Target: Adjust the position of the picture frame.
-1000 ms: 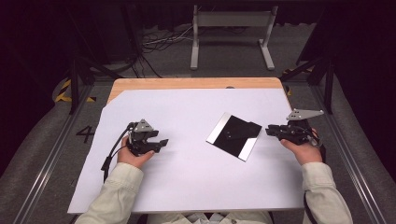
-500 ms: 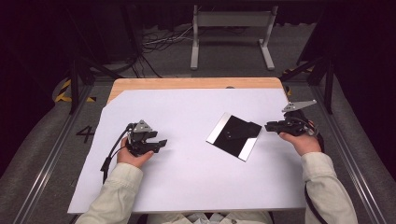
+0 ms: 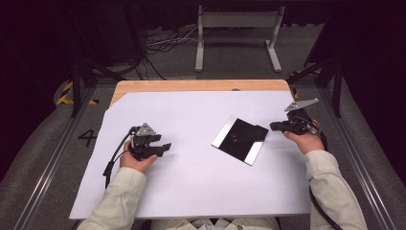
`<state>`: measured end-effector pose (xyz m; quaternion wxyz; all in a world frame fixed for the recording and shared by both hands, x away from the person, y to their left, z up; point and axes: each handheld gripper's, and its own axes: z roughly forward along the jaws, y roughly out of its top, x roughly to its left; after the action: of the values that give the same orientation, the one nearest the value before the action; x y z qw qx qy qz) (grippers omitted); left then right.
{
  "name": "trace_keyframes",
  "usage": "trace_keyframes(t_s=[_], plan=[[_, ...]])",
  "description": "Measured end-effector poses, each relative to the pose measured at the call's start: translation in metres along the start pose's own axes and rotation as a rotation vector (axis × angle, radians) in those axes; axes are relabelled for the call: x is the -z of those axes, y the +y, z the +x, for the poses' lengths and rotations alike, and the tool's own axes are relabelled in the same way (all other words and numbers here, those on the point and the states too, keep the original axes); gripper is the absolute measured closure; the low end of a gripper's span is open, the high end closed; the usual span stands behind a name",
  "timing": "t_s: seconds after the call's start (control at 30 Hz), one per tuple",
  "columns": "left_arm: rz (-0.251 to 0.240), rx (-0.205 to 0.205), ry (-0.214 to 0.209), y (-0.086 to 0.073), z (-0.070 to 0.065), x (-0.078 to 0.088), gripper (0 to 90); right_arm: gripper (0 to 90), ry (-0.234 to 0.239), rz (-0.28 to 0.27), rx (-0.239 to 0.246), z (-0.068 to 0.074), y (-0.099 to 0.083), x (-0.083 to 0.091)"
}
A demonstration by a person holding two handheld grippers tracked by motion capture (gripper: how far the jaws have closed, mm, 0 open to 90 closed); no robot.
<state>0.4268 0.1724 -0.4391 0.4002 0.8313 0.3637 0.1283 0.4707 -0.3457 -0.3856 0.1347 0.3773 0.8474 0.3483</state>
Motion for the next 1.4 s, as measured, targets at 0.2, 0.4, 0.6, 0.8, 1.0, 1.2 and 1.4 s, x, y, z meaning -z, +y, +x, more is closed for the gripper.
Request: trace_keyframes(t_s=[0.2, 0.4, 0.6, 0.8, 1.0, 1.2, 1.4], plan=[[0.001, -0.004, 0.003, 0.000, 0.000, 0.000, 41.6, 88.1, -0.037, 0.008, -0.021, -0.006, -0.002, -0.013], [0.003, -0.004, 0.007, 0.000, 0.000, 0.000, 41.7, 89.8, -0.075, 0.006, -0.001, -0.010, -0.006, -0.025], [0.006, -0.010, 0.008, 0.000, 0.000, -0.001, 41.5, 89.8, -0.083, 0.021, 0.022, -0.012, -0.009, -0.034], [0.007, -0.009, 0.009, 0.000, -0.001, -0.001, 41.3, 89.8, -0.081, 0.040, 0.025, -0.013, -0.013, -0.043], [0.009, -0.006, 0.008, 0.000, -0.001, -0.001, 41.2, 89.9, -0.070, 0.042, 0.023, -0.014, -0.015, -0.045], [0.010, -0.006, 0.008, 0.000, -0.001, -0.001, 41.1, 90.0, -0.036, 0.071, 0.058, -0.012, -0.013, -0.044], [0.011, -0.009, 0.009, 0.000, -0.001, -0.001, 41.0, 90.0, 0.000, 0.086, 0.078, -0.007, -0.014, -0.042]])
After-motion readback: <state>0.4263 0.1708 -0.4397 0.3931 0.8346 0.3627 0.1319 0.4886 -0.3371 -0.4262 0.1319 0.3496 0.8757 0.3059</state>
